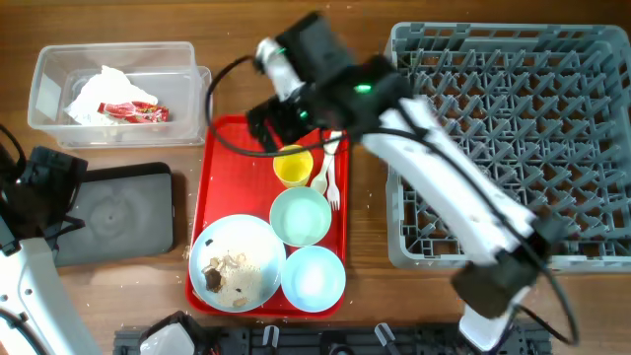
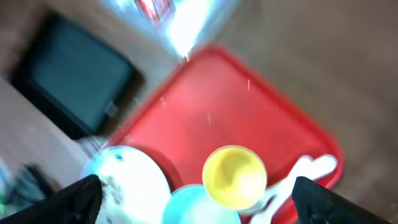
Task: Sort waste into correct bins and load items into the dishwasher rack
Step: 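Reach the right gripper to the yellow cup and grasp it, then carry the yellow cup to the dish rack and set it down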
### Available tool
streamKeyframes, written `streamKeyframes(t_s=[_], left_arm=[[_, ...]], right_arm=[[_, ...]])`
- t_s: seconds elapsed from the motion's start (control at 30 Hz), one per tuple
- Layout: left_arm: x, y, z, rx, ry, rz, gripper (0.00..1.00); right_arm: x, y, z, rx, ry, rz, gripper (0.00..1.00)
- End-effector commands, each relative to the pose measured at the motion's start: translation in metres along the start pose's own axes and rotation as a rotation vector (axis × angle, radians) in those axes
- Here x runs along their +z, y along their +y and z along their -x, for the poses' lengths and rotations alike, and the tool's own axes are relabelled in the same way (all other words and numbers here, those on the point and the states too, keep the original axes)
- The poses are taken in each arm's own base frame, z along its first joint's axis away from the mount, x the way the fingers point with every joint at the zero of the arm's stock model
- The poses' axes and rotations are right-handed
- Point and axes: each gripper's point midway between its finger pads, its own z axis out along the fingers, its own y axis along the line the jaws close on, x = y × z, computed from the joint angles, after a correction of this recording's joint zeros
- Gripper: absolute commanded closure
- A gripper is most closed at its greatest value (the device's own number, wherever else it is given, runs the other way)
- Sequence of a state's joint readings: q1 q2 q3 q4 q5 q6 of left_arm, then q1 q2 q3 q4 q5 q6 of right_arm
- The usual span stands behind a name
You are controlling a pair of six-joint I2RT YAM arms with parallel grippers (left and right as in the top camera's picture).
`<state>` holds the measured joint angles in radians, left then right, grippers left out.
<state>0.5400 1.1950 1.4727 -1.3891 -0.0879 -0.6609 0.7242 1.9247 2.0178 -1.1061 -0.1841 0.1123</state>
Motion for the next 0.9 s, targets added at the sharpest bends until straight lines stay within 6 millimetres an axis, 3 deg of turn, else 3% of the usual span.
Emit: streamKeyframes(t_s=[0.0, 0.07, 0.13, 0.17, 0.23, 0.27, 0.33, 0.5, 0.53, 0.6, 0.67, 0.7, 0.77, 0.8, 0.83, 0.87], left_arm=[[0.001, 0.002, 0.002, -0.011, -0.005, 0.008, 0.0], [0.001, 0.002, 0.002, -0.011, -0.005, 0.008, 0.0], [0.001, 0.002, 0.002, -0.011, -0.005, 0.008, 0.0], [0.001, 0.002, 0.002, -0.011, -0.005, 0.008, 0.0], [0.001, 0.002, 0.002, -0.011, -0.005, 0.008, 0.0], [0.001, 0.002, 0.002, -0.011, -0.005, 0.008, 0.0], [0.001, 0.002, 0.002, -0.011, -0.005, 0.008, 0.0], [0.001, 0.002, 0.002, -0.011, -0.005, 0.008, 0.0], [0.001, 0.002, 0.002, -0.011, -0.005, 0.008, 0.0], [0.001, 0.002, 0.002, -0.011, -0.005, 0.008, 0.0], [0.001, 0.002, 0.002, -0.011, -0.005, 0.008, 0.0], [0.001, 0.002, 0.002, -0.011, -0.005, 0.008, 0.0], [0.001, 0.002, 0.002, -0.011, -0.005, 0.008, 0.0], [0.001, 0.002, 0.002, -0.011, -0.005, 0.008, 0.0], [0.001, 0.002, 0.002, -0.011, -0.005, 0.008, 0.0], [0.001, 0.002, 0.002, -0.011, -0.005, 0.008, 0.0]], right_arm=[[0.052, 0.002, -0.027, -0.052, 0.154, -0.048, 0.01], [0.083, 0.017, -0.047, -0.069, 0.24, -0.018, 0.0], [0.101, 0.023, -0.053, -0.02, 0.262, -0.02, 0.0], [0.11, 0.02, -0.061, 0.041, 0.279, -0.038, 0.16], [0.125, -0.008, -0.077, 0.162, 0.3, -0.2, 0.21], [0.128, -0.013, -0.08, 0.157, 0.302, -0.224, 0.26], [0.134, -0.017, -0.085, 0.157, 0.308, -0.237, 0.45], [0.148, -0.022, -0.095, 0.181, 0.305, -0.247, 0.66], [0.149, -0.021, -0.094, 0.182, 0.301, -0.24, 0.66], [0.147, -0.014, -0.092, 0.188, 0.301, -0.204, 0.96], [0.125, -0.005, -0.066, 0.191, 0.239, -0.161, 0.96], [0.09, -0.002, -0.037, 0.185, 0.166, -0.133, 0.96], [0.032, -0.009, -0.002, 0.15, 0.048, -0.116, 0.96], [-0.01, -0.023, 0.016, 0.14, -0.031, -0.125, 0.96], [-0.057, -0.053, 0.026, 0.155, -0.114, -0.16, 0.96], [-0.083, -0.079, 0.026, 0.188, -0.149, -0.19, 0.96]])
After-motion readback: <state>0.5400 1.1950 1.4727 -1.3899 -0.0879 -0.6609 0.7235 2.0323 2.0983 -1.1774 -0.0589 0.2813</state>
